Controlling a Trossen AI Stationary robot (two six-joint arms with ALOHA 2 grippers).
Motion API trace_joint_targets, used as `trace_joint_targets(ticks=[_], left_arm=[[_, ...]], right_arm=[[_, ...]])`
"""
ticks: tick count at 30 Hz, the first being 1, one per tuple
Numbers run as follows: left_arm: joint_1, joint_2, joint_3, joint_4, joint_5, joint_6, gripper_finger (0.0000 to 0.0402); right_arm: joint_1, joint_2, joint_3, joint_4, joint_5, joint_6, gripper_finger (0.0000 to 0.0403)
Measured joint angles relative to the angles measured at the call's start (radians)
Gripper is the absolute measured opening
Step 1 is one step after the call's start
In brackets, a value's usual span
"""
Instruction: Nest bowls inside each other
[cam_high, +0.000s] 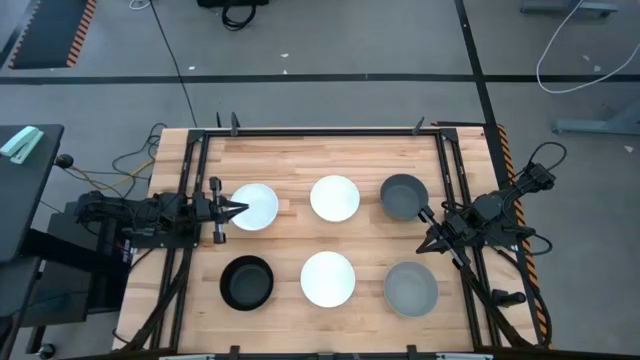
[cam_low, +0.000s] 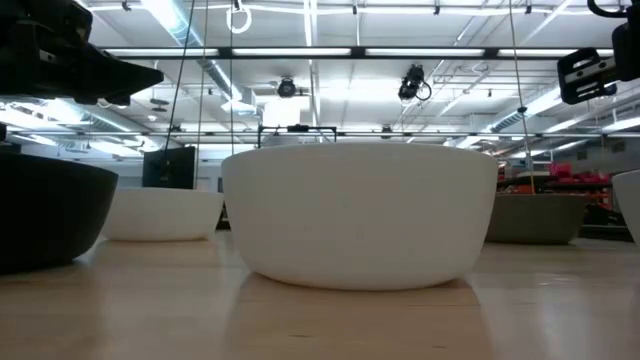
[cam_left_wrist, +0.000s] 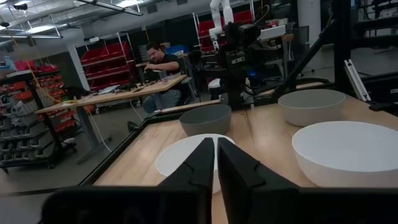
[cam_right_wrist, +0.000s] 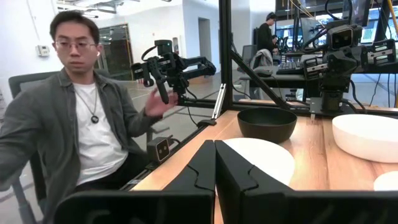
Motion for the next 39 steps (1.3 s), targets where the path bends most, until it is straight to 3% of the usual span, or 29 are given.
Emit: trace_joint_targets(ticks=[24,35,39], left_arm=[[0.000,0.000,0.000,0.012,0.000,0.000,0.0036],[0.000,0.000,0.000,0.015,0.000,0.002,0.0023],[0.000,0.000,0.000,0.038,0.000,0.007,0.0029]], right_arm=[[0.000,0.000,0.000,0.000,0.000,-0.001,0.0008],[0.000,0.000,0.000,0.004,0.000,-0.134,0.0008],[-0.001,0.000,0.000,0.081,0.035,-0.146,0.0008]])
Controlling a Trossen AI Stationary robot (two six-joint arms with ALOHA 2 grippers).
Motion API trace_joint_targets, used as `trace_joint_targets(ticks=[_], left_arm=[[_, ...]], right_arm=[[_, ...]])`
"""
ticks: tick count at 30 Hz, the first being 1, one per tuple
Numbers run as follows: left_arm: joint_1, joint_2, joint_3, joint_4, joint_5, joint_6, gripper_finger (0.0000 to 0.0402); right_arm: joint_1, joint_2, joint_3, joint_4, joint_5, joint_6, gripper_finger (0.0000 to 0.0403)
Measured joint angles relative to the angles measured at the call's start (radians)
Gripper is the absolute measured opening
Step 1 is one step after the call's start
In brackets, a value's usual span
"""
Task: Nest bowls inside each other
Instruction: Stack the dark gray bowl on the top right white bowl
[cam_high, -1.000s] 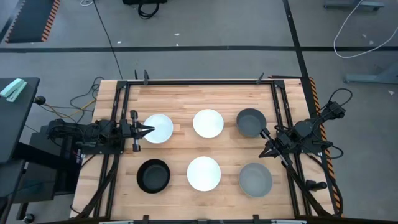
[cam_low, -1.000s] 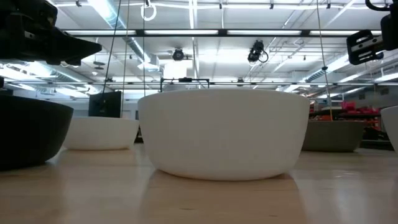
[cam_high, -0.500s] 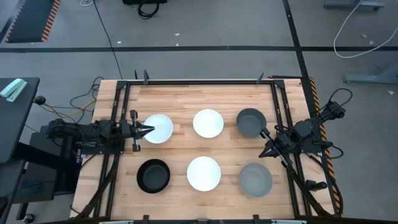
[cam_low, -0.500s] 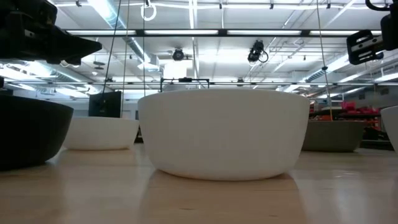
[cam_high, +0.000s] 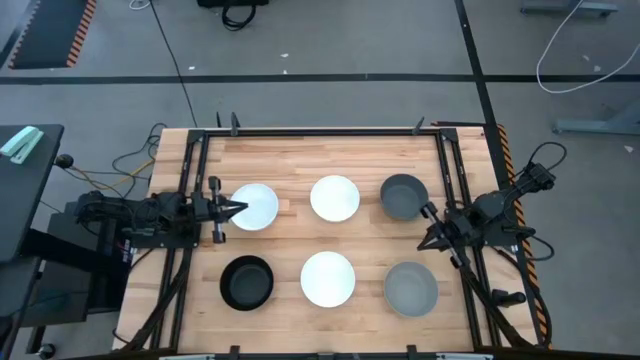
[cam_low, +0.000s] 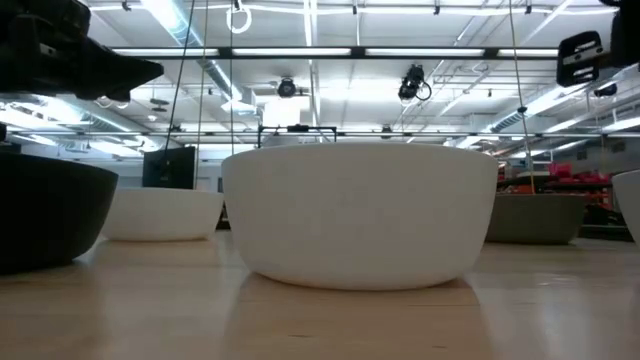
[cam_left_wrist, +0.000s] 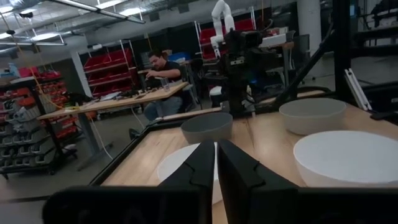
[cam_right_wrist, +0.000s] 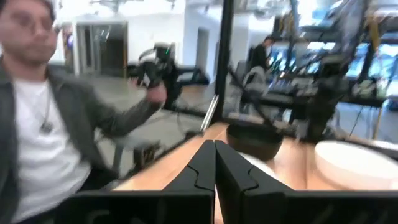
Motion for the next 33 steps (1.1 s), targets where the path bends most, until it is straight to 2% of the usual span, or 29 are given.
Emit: trace_joint_targets(ticks=[4,6,10,13,17,25,30,33], left_arm=[[0.000,0.000,0.000,0.025,0.000,0.000,0.0034],[0.000,0.000,0.000,0.039,0.000,0.000,0.0033],[0.000,0.000,0.000,0.045,0.000,0.000,0.0027],[0.000,0.000,0.000,0.045,0.000,-0.011,0.0021],[0.000,0.000,0.000,0.045,0.000,-0.013,0.0016],[0.000,0.000,0.000,0.038,0.000,-0.063,0.0023],[0.000,0.000,0.000,0.029,0.000,-0.113,0.0023],[0.000,0.000,0.000,0.011,0.000,-0.118,0.0018]], right_arm=[[0.000,0.000,0.000,0.131,0.101,0.004,0.0008],[0.000,0.000,0.002,0.186,0.201,0.005,0.0008],[0.000,0.000,0.064,0.165,0.442,0.007,0.0008],[0.000,0.000,0.135,0.049,0.551,0.017,0.0008],[-0.001,0.000,0.270,-0.193,0.658,0.143,0.0008],[-0.001,0.001,0.535,-0.706,0.720,0.488,0.0009],[0.000,0.001,0.625,-0.884,0.816,0.626,0.0022],[0.000,0.002,0.655,-0.962,0.836,0.697,0.0029]])
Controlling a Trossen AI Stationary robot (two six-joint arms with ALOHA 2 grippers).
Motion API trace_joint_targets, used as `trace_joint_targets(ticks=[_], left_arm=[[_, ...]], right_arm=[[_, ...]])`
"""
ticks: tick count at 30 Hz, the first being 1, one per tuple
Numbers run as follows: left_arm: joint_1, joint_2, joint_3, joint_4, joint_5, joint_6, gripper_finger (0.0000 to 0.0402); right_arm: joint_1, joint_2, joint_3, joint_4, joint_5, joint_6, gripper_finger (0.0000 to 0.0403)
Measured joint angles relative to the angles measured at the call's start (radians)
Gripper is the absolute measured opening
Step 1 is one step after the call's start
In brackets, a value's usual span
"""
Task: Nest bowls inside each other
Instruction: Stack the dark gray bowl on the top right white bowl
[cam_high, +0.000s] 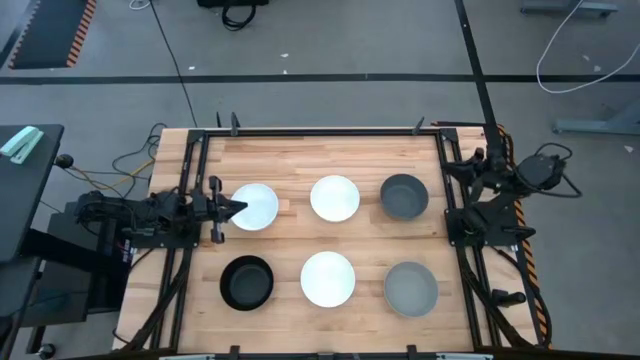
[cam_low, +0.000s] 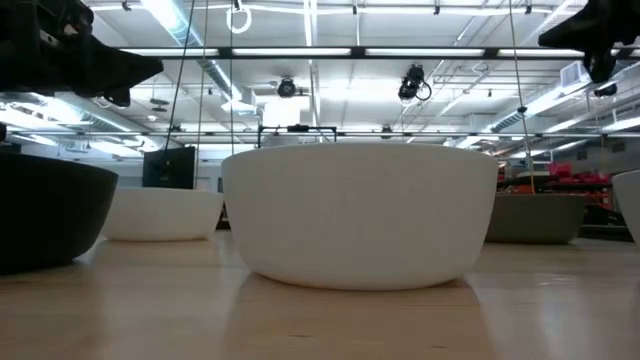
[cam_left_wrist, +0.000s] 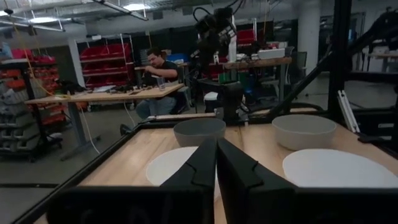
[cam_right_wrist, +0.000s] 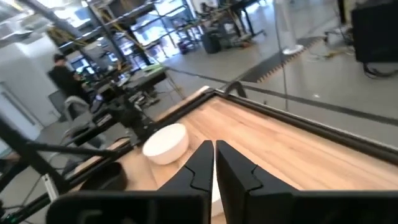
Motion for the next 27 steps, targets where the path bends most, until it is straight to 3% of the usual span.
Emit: trace_joint_targets(ticks=[7,13,18,27], left_arm=[[0.000,0.000,0.000,-0.006,-0.009,-0.017,0.0016],[0.000,0.000,0.002,-0.008,-0.168,-0.105,0.0029],[0.000,0.000,0.064,-0.045,-0.236,-0.107,0.0040],[0.000,0.006,0.275,-0.393,-0.297,-0.232,0.0055]], right_arm=[[0.000,0.004,0.016,-0.248,-0.008,0.298,0.0034],[0.000,0.088,0.016,-0.467,-0.050,0.553,0.0034],[0.000,0.210,0.026,-0.492,-0.113,0.655,0.0034],[0.000,0.484,0.187,-0.656,-0.181,0.820,0.0034]])
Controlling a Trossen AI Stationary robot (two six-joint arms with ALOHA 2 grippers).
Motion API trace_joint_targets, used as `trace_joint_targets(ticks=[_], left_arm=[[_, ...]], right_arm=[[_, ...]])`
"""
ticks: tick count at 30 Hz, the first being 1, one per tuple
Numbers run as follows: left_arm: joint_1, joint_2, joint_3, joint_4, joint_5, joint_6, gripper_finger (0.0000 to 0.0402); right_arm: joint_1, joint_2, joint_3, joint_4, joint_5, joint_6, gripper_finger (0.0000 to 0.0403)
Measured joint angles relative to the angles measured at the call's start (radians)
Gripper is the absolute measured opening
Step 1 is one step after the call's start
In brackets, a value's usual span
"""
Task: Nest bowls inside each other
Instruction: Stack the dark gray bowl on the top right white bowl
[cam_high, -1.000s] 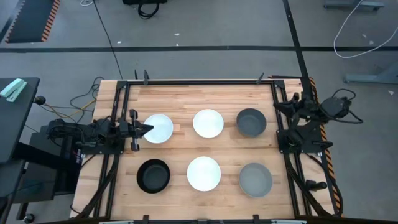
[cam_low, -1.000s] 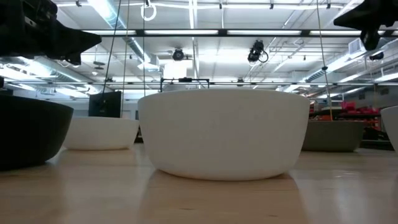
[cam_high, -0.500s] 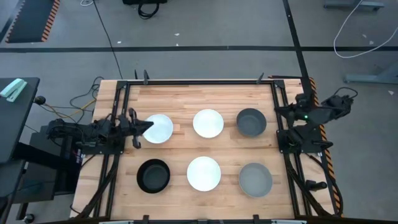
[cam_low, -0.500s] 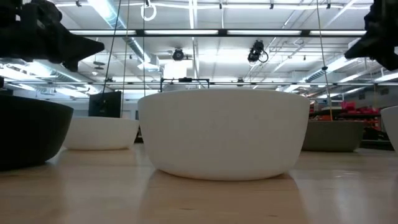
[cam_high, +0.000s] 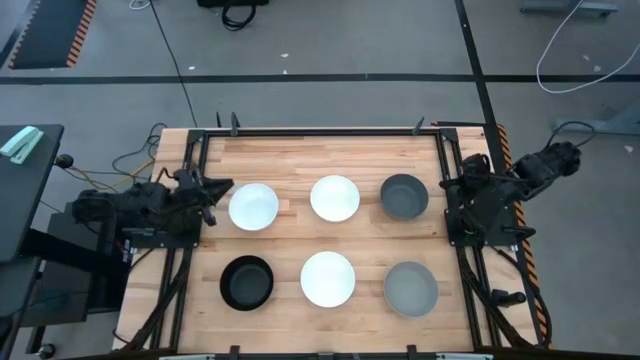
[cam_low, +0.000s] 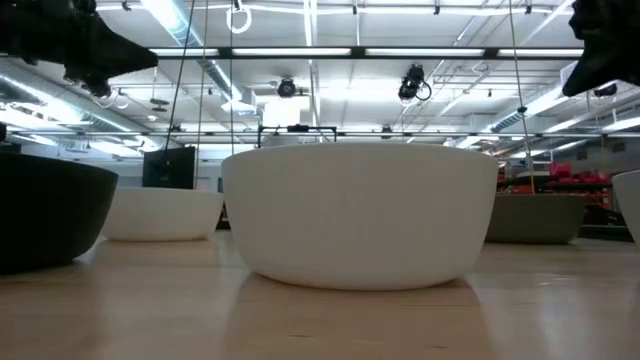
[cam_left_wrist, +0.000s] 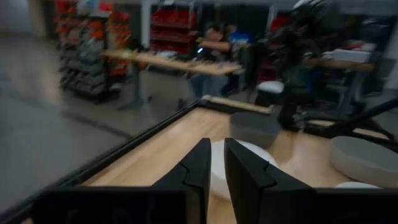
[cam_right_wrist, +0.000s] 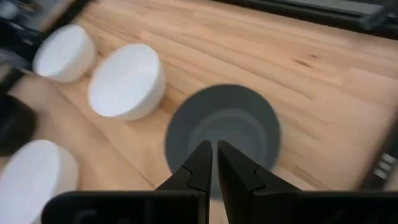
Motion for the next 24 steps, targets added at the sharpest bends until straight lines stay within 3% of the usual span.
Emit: trace_joint_targets(ticks=[4,10,18,24], left_arm=[[0.000,0.034,0.086,-0.116,-0.029,-0.050,0.0059],[0.000,0.135,0.151,-0.145,-0.030,-0.077,0.0058],[0.006,0.299,0.235,-0.260,-0.029,-0.178,0.0068],[0.084,0.386,0.293,-0.324,-0.019,-0.208,0.0070]], right_arm=[[-0.001,0.086,0.075,-0.057,-0.063,0.054,0.0034],[-0.061,0.133,0.132,-0.058,-0.103,0.023,0.0034],[-0.237,0.155,0.131,-0.058,-0.176,-0.103,0.0034],[-0.407,0.228,0.130,-0.049,-0.247,-0.274,0.0035]])
